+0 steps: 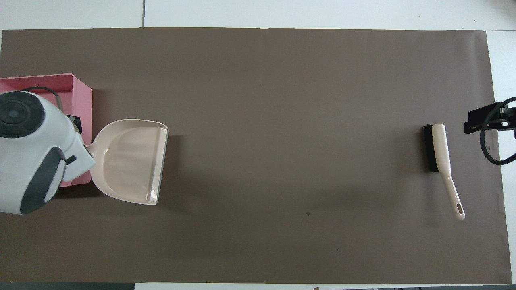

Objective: Clean e-waste and dump in bin
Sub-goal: 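Lower the dustpan with the left gripper back onto the table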

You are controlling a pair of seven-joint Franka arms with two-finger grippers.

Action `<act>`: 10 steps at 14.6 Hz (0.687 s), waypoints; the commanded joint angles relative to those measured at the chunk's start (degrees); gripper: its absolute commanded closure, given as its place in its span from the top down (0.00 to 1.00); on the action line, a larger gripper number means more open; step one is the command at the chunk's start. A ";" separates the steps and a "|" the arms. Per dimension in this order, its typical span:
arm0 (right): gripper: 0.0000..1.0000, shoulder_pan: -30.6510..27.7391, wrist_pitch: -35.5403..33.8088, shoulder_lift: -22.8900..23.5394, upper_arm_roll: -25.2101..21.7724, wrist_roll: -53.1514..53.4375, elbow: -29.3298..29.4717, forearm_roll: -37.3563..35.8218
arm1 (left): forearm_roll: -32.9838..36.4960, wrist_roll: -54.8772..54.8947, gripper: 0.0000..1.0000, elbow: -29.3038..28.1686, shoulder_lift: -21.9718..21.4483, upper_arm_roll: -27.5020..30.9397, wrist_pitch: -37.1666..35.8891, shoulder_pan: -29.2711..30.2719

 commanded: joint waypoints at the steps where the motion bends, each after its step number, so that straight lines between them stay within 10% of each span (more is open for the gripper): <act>1: 1.00 -0.61 -0.70 0.07 0.17 -1.18 0.18 0.87 | -0.65 -5.91 0.00 -6.49 -0.94 1.04 7.01 -4.63; 10: 1.00 -0.61 -0.70 0.07 0.17 -1.18 0.18 0.87 | -0.65 -16.83 0.00 -11.69 3.72 1.13 17.76 -9.21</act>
